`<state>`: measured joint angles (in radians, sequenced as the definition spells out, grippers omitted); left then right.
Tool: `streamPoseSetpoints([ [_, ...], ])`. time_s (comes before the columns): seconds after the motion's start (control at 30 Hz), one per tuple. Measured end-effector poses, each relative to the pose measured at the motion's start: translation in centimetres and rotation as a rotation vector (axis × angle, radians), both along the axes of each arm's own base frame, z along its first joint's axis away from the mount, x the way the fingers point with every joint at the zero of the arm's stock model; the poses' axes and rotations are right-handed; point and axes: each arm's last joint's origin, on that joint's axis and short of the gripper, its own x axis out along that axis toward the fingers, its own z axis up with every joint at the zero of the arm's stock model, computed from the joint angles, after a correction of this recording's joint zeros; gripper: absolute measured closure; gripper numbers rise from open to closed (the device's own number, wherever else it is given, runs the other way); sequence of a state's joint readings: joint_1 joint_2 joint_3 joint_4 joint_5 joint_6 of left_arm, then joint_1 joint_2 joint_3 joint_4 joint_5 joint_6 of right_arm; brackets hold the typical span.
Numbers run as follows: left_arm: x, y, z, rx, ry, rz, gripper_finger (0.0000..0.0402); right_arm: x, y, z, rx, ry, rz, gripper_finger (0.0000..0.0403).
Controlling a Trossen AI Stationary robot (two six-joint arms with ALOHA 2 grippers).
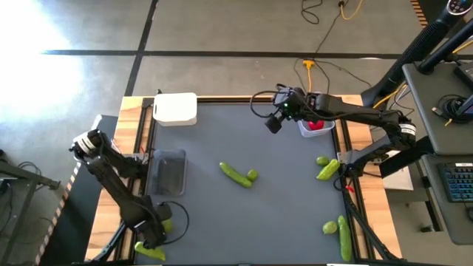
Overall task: Sort produce into baskets
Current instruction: Put the red tomato into the transparent bin
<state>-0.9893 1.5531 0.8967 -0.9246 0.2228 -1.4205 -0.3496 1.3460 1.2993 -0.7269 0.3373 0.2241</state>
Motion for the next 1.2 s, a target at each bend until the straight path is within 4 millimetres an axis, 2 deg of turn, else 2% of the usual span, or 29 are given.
streamPoseSetpoints([
  [0.1,0.0,0.2,3.7,0.107,-0.073,-0.061,0.0155,0.1,0.0,0.4,0.015,-0.025,0.019,0.0035],
  [0.27,0.2,1.7,9.5,0.326,-0.325,-0.188,0.0155,0.9,0.7,0.8,0.065,-0.108,0.112,0.0035],
  [0.33,1.1,3.1,10.8,0.360,-0.431,-0.196,0.0155,1.3,1.3,1.0,0.070,-0.130,0.160,0.0035],
  [0.43,3.0,6.0,11.3,0.414,-0.531,-0.219,0.0155,1.8,2.4,1.1,0.069,-0.154,0.197,0.0035],
  [0.53,4.2,9.7,10.6,0.518,-0.555,-0.259,0.0155,2.1,3.9,1.1,0.093,-0.161,0.225,0.0035],
  [0.63,6.0,13.4,9.3,0.537,-0.629,-0.251,0.0155,2.4,5.8,1.0,0.132,-0.162,0.252,0.0035],
  [0.77,8.7,17.3,7.8,0.387,-0.860,-0.262,0.0155,2.2,8.3,0.5,0.195,-0.110,0.280,0.0035],
  [0.87,10.2,21.0,5.7,0.315,-0.967,-0.225,0.0155,1.9,9.6,0.1,0.239,-0.077,0.267,0.0035],
  [1.0,12.3,25.6,3.4,0.259,-1.060,-0.140,0.0151,1.8,10.2,-0.2,0.233,-0.062,0.244,0.0035],
  [1.2,16.1,29.9,0.8,0.205,-1.018,-0.150,0.0148,1.8,9.8,-0.1,0.143,-0.053,0.220,0.0035],
])
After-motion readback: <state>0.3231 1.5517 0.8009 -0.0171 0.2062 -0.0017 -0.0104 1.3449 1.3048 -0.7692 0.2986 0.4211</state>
